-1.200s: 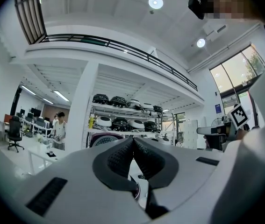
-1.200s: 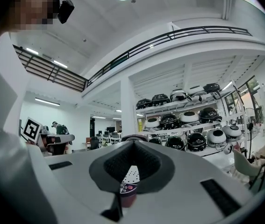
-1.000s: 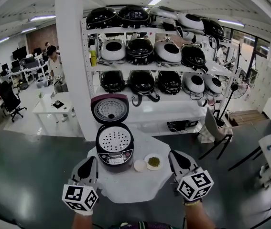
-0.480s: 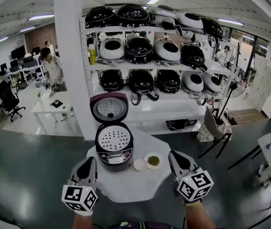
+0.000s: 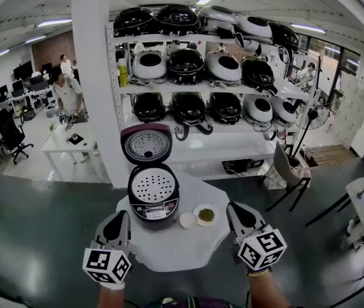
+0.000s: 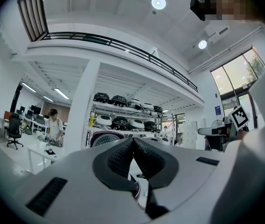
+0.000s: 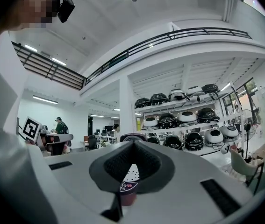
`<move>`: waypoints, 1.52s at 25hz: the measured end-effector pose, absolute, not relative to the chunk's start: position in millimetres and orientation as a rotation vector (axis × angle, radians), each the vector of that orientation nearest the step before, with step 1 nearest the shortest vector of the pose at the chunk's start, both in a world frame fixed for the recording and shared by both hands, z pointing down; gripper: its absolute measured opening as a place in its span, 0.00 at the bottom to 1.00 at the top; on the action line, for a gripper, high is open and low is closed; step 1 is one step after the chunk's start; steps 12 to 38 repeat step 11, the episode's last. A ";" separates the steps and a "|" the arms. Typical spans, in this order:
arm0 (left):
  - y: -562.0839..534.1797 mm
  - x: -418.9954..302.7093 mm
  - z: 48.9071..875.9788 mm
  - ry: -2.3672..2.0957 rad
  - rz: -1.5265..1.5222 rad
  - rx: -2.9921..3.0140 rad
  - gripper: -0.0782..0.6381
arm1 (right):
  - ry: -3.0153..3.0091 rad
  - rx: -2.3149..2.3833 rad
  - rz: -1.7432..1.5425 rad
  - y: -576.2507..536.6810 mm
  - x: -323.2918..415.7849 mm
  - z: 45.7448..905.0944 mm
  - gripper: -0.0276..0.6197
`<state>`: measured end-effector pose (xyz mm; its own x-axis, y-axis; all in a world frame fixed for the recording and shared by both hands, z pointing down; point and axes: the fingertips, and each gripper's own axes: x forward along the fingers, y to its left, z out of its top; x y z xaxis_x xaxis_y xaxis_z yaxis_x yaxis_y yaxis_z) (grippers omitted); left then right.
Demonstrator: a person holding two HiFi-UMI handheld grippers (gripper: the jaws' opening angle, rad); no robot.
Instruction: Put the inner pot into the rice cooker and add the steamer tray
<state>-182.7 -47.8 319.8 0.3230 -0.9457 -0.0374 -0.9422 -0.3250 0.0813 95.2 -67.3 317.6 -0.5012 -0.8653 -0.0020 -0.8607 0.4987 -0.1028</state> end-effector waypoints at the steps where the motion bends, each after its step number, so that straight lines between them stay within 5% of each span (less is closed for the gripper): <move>1: -47.8 -183.7 320.0 -1.798 -0.119 2.519 0.14 | 2.672 -1.543 -0.136 -67.1 94.5 317.7 0.05; 38: -52.0 -189.6 320.4 -1.792 -0.124 2.527 0.14 | 2.655 -1.547 -0.141 -69.6 89.7 318.5 0.05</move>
